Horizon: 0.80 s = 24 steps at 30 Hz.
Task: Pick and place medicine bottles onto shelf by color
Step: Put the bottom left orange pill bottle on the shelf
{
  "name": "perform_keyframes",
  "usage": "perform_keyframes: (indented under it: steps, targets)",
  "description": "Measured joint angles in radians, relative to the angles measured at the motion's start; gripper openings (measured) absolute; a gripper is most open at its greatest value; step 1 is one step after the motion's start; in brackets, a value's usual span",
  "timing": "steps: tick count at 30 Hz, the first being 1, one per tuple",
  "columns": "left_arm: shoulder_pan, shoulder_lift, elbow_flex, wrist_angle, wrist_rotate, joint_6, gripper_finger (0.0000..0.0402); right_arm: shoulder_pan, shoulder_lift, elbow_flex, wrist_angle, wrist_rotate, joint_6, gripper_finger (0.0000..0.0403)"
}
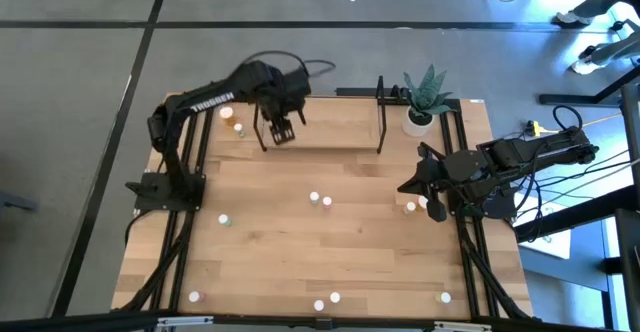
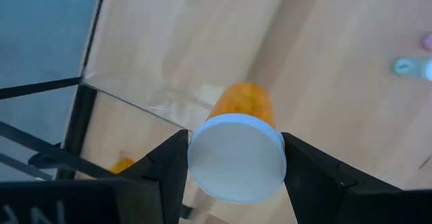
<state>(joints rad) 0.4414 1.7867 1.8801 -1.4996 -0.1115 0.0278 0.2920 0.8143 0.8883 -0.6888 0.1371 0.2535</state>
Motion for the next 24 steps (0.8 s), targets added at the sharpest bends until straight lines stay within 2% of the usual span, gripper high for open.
perform_keyframes:
  steps: [9, 18, 24]
  targets:
    - [0.142, 0.002, 0.0, 0.074, 0.008, 0.191, 0.019, 0.0, 0.0, 0.0, 0.0, 0.0, 0.0, 0.001]
    - [0.155, 0.053, -0.007, 0.113, 0.02, 0.347, 0.019, 0.0, 0.002, 0.0, 0.017, 0.001, -0.003, 0.001]
    - [0.156, 0.109, -0.007, 0.148, 0.019, 0.382, 0.019, 0.0, 0.003, 0.0, 0.013, 0.0, -0.013, 0.001]
